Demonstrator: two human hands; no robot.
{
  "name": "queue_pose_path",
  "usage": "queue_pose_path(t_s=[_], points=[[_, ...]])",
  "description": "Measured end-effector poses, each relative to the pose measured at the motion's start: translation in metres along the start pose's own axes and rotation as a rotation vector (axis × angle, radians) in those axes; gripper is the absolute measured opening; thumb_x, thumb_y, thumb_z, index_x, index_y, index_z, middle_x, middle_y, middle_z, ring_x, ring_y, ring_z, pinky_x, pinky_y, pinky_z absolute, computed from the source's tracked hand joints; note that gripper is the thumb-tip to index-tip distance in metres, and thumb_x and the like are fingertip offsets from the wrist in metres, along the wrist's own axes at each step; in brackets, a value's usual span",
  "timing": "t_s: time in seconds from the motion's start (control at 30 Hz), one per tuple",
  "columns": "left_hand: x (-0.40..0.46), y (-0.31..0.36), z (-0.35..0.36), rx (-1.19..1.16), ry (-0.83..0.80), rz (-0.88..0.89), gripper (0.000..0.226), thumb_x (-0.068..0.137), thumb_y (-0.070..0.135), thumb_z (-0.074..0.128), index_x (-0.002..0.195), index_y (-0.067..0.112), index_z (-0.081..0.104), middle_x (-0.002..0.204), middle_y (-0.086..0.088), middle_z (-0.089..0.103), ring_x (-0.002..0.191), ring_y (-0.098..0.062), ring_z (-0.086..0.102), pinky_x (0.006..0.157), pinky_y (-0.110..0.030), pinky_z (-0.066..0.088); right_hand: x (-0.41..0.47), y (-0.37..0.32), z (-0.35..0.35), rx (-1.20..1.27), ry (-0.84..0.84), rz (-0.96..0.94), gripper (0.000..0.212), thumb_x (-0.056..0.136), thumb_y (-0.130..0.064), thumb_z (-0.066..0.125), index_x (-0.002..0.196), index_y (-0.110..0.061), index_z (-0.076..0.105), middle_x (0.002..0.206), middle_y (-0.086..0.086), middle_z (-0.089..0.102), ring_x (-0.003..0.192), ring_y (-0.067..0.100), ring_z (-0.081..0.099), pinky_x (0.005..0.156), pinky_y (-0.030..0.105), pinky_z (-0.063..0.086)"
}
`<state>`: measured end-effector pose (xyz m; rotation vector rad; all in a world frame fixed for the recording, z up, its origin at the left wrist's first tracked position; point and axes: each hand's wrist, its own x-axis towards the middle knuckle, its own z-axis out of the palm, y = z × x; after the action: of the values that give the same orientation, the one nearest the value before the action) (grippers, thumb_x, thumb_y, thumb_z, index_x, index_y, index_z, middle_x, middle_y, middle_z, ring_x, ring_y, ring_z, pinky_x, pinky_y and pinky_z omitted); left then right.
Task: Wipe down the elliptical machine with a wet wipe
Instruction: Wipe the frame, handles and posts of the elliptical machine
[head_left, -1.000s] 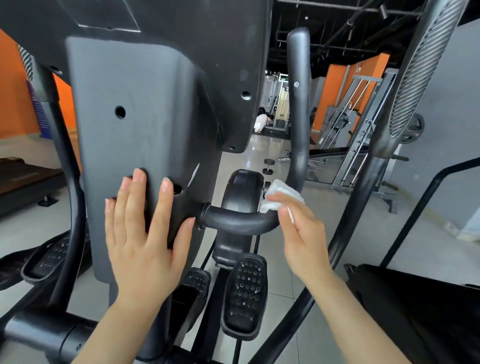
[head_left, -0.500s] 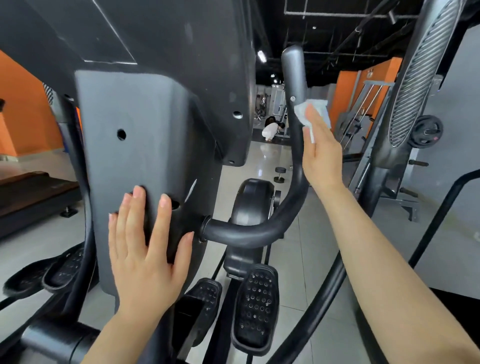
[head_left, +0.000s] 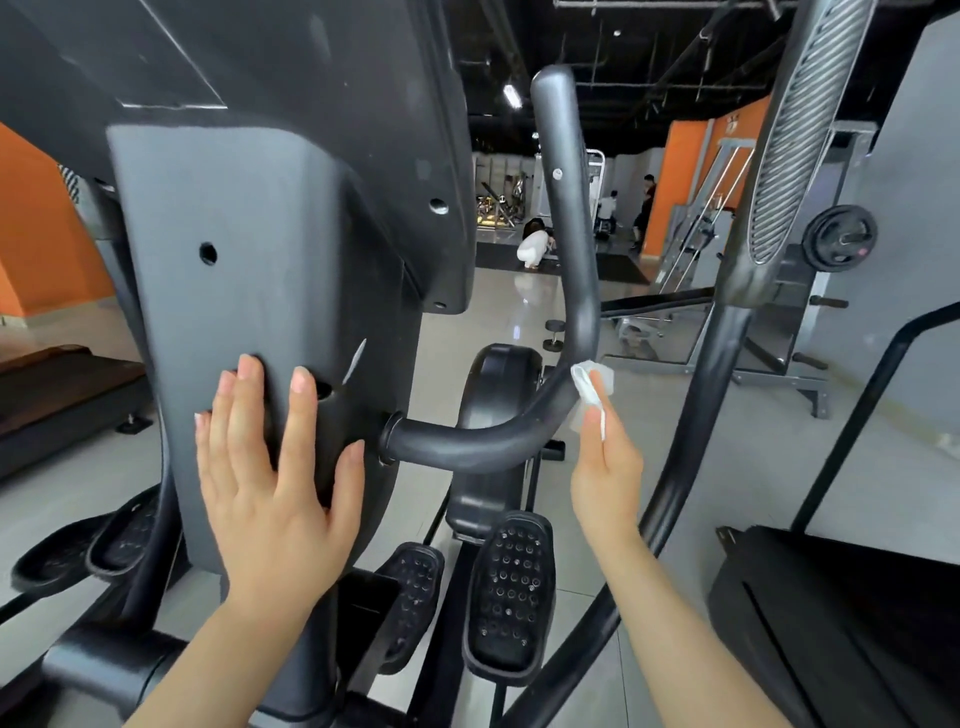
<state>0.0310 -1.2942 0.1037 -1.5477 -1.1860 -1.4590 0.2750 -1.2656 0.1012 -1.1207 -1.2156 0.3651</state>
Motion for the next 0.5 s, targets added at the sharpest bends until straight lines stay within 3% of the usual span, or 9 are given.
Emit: queue_pose_path(t_s=[0.07, 0.13, 0.2, 0.27, 0.37, 0.43, 0.5], points=[[0.0, 0.0, -0.001, -0.006, -0.009, -0.008, 0.054, 0.096, 0.026, 0.052, 0.143, 0.004, 0.037, 0.147, -0.032, 0.032, 0.142, -0.039, 0.021, 0.117, -0.051, 0.017, -0.031, -0.01, 0.014, 0.114, 0.049, 0.036, 0.04, 0.104, -0.026, 0.032, 0.144, -0.027, 0.04, 0.128, -0.036, 0.044, 0.12, -0.022, 0.041, 0.1, 0.001, 0.03], [0.0, 0.001, -0.001, -0.013, -0.014, -0.015, 0.053, 0.097, 0.026, 0.052, 0.143, 0.004, 0.037, 0.148, -0.032, 0.031, 0.142, -0.039, 0.021, 0.118, -0.05, 0.015, -0.062, -0.022, 0.032, 0.193, 0.096, 0.024, 0.039, 0.104, -0.022, 0.031, 0.142, -0.028, 0.036, 0.132, -0.039, 0.041, 0.124, -0.012, 0.037, 0.093, -0.005, 0.029], [0.001, 0.0, -0.002, -0.021, -0.021, -0.018, 0.054, 0.097, 0.025, 0.053, 0.143, 0.004, 0.036, 0.148, -0.032, 0.031, 0.142, -0.04, 0.02, 0.118, -0.05, 0.014, -0.086, -0.026, 0.047, 0.211, 0.115, 0.007, 0.038, 0.106, -0.024, 0.032, 0.143, -0.026, 0.035, 0.138, -0.038, 0.039, 0.127, -0.005, 0.036, 0.094, -0.002, 0.028], [0.001, 0.0, -0.003, -0.029, -0.03, -0.018, 0.055, 0.097, 0.024, 0.053, 0.145, 0.006, 0.034, 0.148, -0.032, 0.03, 0.142, -0.04, 0.02, 0.118, -0.051, 0.015, -0.104, -0.026, 0.055, 0.193, 0.078, -0.022, 0.046, 0.103, -0.036, 0.031, 0.146, -0.021, 0.036, 0.146, -0.035, 0.032, 0.135, -0.008, 0.032, 0.105, 0.003, 0.027], [0.0, 0.0, -0.003, -0.04, -0.041, -0.016, 0.055, 0.097, 0.024, 0.053, 0.146, 0.006, 0.033, 0.149, -0.032, 0.03, 0.142, -0.042, 0.021, 0.118, -0.051, 0.015, -0.107, -0.022, 0.04, 0.084, 0.029, -0.137, 0.048, 0.101, -0.041, 0.03, 0.144, -0.023, 0.04, 0.152, -0.02, 0.033, 0.14, -0.004, 0.027, 0.112, 0.011, 0.023], [0.0, -0.001, -0.003, -0.043, -0.041, -0.015, 0.055, 0.098, 0.025, 0.053, 0.146, 0.006, 0.033, 0.149, -0.032, 0.03, 0.142, -0.043, 0.023, 0.118, -0.051, 0.014, -0.084, -0.018, 0.023, 0.047, 0.119, -0.168, 0.039, 0.104, -0.034, 0.031, 0.142, -0.028, 0.04, 0.151, -0.013, 0.036, 0.139, -0.005, 0.029, 0.11, 0.008, 0.024], [-0.001, -0.001, -0.002, -0.048, -0.041, -0.012, 0.056, 0.098, 0.025, 0.052, 0.146, 0.007, 0.032, 0.15, -0.031, 0.029, 0.142, -0.043, 0.023, 0.118, -0.051, 0.014, -0.051, -0.013, 0.015, 0.078, 0.241, -0.091, 0.035, 0.106, -0.029, 0.031, 0.138, -0.038, 0.036, 0.148, -0.018, 0.036, 0.138, -0.008, 0.028, 0.111, 0.009, 0.023]])
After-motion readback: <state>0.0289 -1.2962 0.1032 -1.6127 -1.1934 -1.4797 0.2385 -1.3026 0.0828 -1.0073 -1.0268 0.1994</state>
